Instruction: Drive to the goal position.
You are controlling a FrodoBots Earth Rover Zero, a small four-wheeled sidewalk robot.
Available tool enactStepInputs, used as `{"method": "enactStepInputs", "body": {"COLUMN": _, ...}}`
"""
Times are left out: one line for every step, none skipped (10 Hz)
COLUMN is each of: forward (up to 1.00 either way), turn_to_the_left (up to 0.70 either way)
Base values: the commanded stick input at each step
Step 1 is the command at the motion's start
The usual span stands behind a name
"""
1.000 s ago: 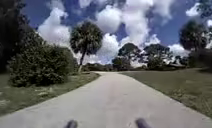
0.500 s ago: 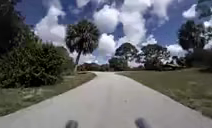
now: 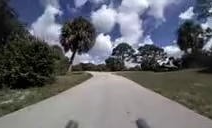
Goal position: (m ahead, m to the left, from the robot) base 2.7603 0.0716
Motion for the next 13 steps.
{"method": "enactStepInputs", "body": {"forward": 0.85, "turn_to_the_left": 0.00}}
{"method": "enactStepInputs", "body": {"forward": 0.85, "turn_to_the_left": 0.00}}
{"method": "enactStepInputs", "body": {"forward": 0.85, "turn_to_the_left": 0.00}}
{"method": "enactStepInputs", "body": {"forward": 0.85, "turn_to_the_left": 0.00}}
{"method": "enactStepInputs", "body": {"forward": 0.85, "turn_to_the_left": 0.00}}
{"method": "enactStepInputs", "body": {"forward": 0.85, "turn_to_the_left": 0.00}}
{"method": "enactStepInputs", "body": {"forward": 0.85, "turn_to_the_left": 0.00}}
{"method": "enactStepInputs", "body": {"forward": 0.85, "turn_to_the_left": 0.00}}
{"method": "enactStepInputs", "body": {"forward": 0.85, "turn_to_the_left": 0.00}}
{"method": "enactStepInputs", "body": {"forward": 0.85, "turn_to_the_left": 0.00}}
{"method": "enactStepInputs", "body": {"forward": 0.85, "turn_to_the_left": 0.00}}
{"method": "enactStepInputs", "body": {"forward": 0.85, "turn_to_the_left": 0.10}}
{"method": "enactStepInputs", "body": {"forward": 0.85, "turn_to_the_left": 0.24}}
